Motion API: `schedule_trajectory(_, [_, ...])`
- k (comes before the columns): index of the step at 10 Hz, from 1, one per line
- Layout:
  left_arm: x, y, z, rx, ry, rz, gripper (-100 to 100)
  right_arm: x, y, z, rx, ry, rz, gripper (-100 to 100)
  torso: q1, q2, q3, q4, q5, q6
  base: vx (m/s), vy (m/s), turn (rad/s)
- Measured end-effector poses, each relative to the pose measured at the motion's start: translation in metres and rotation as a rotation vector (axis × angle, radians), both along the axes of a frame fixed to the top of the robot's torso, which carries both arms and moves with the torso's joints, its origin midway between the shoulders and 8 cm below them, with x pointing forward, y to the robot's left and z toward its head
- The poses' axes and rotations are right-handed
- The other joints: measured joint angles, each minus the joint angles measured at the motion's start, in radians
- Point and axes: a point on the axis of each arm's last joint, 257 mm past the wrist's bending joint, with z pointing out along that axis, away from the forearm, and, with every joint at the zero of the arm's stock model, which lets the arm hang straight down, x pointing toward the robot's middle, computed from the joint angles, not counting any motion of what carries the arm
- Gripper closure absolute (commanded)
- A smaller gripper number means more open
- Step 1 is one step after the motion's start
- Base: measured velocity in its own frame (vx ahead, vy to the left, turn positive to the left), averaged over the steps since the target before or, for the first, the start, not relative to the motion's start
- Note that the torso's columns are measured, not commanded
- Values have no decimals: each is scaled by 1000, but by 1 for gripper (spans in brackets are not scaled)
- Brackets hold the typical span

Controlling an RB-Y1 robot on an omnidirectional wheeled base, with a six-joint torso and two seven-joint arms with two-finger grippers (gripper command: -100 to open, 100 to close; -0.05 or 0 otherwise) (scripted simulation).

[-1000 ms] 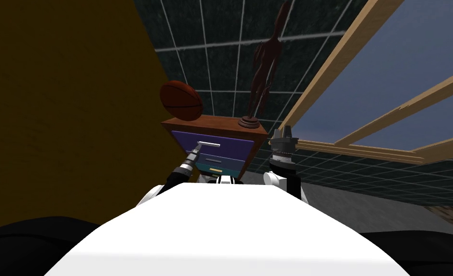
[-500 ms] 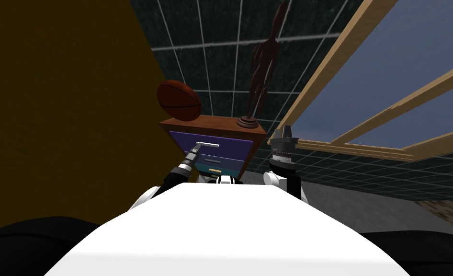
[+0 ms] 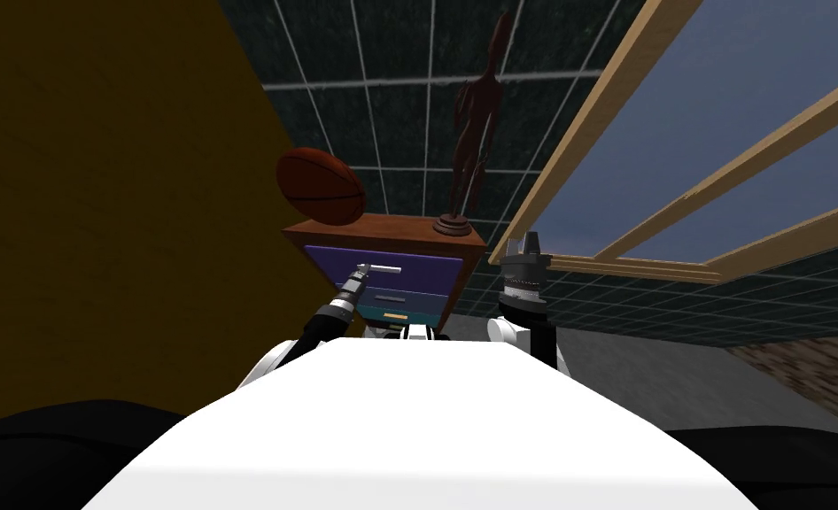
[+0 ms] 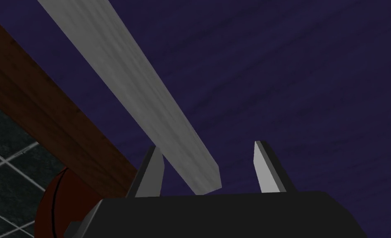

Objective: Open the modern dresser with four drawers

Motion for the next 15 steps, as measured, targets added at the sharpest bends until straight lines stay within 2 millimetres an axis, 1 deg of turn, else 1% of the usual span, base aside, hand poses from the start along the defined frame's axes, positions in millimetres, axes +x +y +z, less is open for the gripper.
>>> schedule_trajectory(1, [-3, -7, 7, -3, -20, -23, 100, 0, 0, 0, 0, 0, 0, 0, 5, -4, -1, -5, 3, -1, -4, -20, 188])
schedule_trajectory(2, [-5, -12, 9, -4, -26, -40, 100, 0, 0, 0, 0, 0, 0, 0, 6, -7, -2, -7, 4, 2, -16, -15, 22])
schedule_trajectory(5, [-11, -17, 14, -5, -30, -55, 100, 0, 0, 0, 0, 0, 0, 0, 2, 1, 3, -4, 3, 3, -137, 37, -1])
schedule_trajectory(7, [-13, -18, 12, -6, -18, -61, 100, 0, 0, 0, 0, 0, 0, 0, 1, -7, -3, -3, 1, 1, -99, 24, 6])
schedule_trajectory(10, [-15, -21, 14, -6, -21, -70, 100, 0, 0, 0, 0, 0, 0, 0, 2, -1, 1, -3, 2, 1, -165, 21, 22])
schedule_trajectory(11, [-16, -21, 12, -5, -19, -70, -100, 0, 0, 0, 0, 0, 0, 0, 2, -2, 1, -5, 3, 2, -122, 0, -50])
schedule_trajectory(15, [4, -13, 22, 1, -18, -57, -100, 0, 0, 0, 0, 0, 0, 0, -1, -4, -4, 0, -1, 2, -41, -8, -52])
